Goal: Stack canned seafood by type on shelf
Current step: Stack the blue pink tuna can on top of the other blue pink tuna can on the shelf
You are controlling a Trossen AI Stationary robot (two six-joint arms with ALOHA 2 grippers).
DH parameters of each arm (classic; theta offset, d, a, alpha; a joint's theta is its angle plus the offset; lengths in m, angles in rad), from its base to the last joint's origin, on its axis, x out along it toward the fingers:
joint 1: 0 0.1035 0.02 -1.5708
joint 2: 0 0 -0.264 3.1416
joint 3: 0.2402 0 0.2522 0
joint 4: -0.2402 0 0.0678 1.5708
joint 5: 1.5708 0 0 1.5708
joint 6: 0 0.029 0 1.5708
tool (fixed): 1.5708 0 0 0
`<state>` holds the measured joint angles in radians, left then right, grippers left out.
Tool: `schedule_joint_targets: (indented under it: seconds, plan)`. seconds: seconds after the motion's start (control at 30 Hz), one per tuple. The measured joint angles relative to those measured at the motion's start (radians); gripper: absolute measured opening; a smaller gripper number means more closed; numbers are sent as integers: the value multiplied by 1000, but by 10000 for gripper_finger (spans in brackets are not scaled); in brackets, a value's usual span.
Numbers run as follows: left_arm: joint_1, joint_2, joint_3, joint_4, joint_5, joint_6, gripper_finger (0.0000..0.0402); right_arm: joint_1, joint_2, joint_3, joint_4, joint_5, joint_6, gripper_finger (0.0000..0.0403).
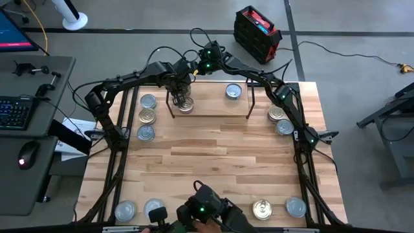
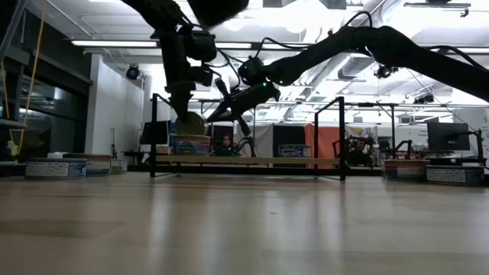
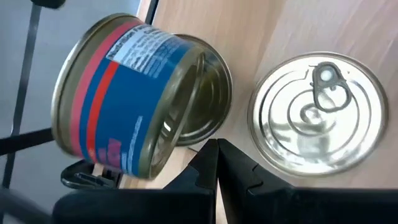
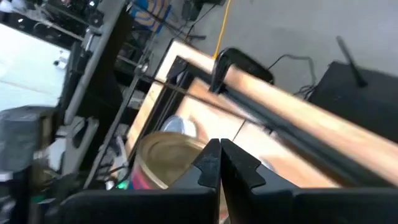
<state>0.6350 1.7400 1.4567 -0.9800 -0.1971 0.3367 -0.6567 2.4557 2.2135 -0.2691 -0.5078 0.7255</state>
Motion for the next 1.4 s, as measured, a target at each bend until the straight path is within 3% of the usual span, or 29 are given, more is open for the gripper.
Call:
schedule_joint_targets:
  seconds: [0.87,1.4]
  plan:
    - [0,10,0,13,-42,-52,0,40,-4,0,-2,-139,-61,0]
    - [-9,13,-3,81,-37,-58,0,43,-30,0,-6,-168,-106,0]
